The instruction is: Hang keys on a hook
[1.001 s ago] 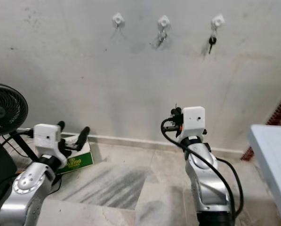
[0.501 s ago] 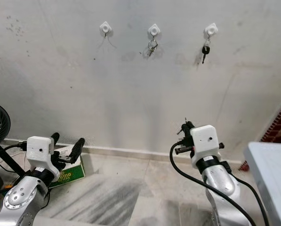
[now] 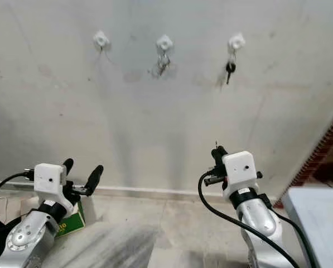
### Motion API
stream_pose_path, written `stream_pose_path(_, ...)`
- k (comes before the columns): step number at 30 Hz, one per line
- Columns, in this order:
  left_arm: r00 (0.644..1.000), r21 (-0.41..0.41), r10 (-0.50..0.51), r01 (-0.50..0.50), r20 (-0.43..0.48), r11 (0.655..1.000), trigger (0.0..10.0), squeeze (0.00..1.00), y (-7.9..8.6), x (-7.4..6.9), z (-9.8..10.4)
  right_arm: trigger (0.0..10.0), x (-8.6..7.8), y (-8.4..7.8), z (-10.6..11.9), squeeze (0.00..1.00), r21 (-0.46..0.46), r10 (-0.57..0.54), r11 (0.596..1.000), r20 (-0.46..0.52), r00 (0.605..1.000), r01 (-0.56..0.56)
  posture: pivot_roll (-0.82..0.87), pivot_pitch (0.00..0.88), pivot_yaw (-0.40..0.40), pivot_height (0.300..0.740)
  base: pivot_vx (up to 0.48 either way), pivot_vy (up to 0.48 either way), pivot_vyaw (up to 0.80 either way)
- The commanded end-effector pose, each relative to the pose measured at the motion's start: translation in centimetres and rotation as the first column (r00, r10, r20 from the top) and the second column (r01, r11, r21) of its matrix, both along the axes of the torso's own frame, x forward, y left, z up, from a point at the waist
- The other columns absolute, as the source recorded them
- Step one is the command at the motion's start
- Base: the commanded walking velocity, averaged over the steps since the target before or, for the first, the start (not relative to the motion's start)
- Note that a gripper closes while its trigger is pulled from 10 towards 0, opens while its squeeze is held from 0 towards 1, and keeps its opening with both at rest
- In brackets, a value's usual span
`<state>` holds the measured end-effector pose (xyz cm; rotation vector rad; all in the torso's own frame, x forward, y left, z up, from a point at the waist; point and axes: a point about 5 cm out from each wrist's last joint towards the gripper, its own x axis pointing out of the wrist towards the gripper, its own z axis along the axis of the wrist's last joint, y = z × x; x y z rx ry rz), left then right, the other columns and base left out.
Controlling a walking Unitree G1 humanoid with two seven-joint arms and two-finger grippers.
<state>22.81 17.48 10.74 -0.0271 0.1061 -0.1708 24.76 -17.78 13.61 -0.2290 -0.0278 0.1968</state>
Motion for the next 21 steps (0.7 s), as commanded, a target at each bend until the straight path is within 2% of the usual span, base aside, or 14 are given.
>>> stream_pose_path(1,1.0,0.015,0.019,-0.019,0.0,1.0,10.0,0.0,0.62,0.05,0.22,10.0,0.14,0.74,0.15,0.0,0.008,0.029,1.0,0.004,1.0,-0.029,0.05,0.0,0.013,0.74,0.289,0.0,0.0)
stream_pose_path(12,1.0,0.012,0.019,-0.019,-0.018,1.0,10.0,0.0,0.55,0.01,0.06,10.0,0.43,0.98,0.23,0.0,0.014,0.032,0.999,0.006,0.999,-0.033,0.05,0.0,0.013,0.74,0.306,0.0,0.0)
stream_pose_path(16,0.999,0.009,0.031,-0.031,-0.027,0.999,10.0,0.0,0.58,0.04,-0.1,10.0,0.51,1.03,0.22,0.0,0.015,0.032,0.999,0.004,0.999,-0.032,0.05,0.0,0.012,0.74,0.0,0.0,0.0)
stream_pose_path(21,0.999,0.028,0.036,-0.035,-0.029,0.999,10.0,0.0,0.62,0.14,-0.09,10.0,0.62,1.13,0.25,0.0,0.018,0.035,0.999,0.004,0.999,-0.035,0.06,0.0,0.011,0.74,0.0,0.375,0.0)
